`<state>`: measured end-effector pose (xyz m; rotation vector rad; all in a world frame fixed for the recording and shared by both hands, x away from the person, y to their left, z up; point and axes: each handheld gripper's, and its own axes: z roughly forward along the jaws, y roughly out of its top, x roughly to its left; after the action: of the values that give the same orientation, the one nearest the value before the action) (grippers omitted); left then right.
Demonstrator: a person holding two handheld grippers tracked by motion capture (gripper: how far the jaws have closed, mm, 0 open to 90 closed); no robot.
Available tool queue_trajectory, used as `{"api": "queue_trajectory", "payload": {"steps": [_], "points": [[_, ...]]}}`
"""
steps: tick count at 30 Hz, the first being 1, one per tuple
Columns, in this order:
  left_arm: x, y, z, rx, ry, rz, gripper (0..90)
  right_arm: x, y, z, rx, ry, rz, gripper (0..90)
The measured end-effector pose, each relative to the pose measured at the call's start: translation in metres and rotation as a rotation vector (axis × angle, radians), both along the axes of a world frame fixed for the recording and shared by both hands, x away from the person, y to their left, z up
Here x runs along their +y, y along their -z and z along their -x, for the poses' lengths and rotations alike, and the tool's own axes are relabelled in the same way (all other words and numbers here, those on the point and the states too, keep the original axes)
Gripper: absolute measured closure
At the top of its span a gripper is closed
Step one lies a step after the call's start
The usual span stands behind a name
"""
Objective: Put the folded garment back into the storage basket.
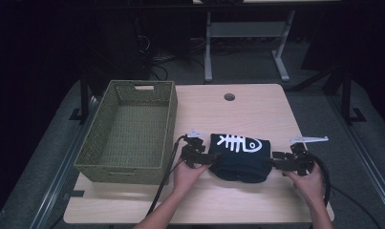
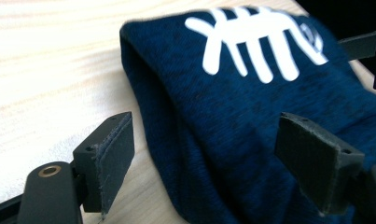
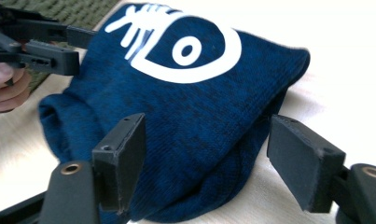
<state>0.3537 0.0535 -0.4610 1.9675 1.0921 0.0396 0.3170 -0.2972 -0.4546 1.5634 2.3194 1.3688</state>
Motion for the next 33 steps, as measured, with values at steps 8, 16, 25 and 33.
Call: {"api": "queue_trajectory", "payload": {"steps": [8,16,25,33], "points": [[-0.004,0.008,-0.001,0.044,0.019,-0.003,22.4,0.009,0.014,-0.004,0.026,0.031,0.006,32.1],[-0.006,0.01,0.002,0.033,0.024,-0.002,26.9,0.008,0.023,0.002,0.029,0.086,-0.026,34.5],[-0.007,0.011,0.003,0.087,0.045,0.049,47.4,0.016,0.023,0.004,0.014,0.087,0.012,48.0],[-0.01,0.009,0.005,0.089,0.067,0.075,63.8,0.019,0.019,0.009,0.02,0.084,0.002,69.8]]}}
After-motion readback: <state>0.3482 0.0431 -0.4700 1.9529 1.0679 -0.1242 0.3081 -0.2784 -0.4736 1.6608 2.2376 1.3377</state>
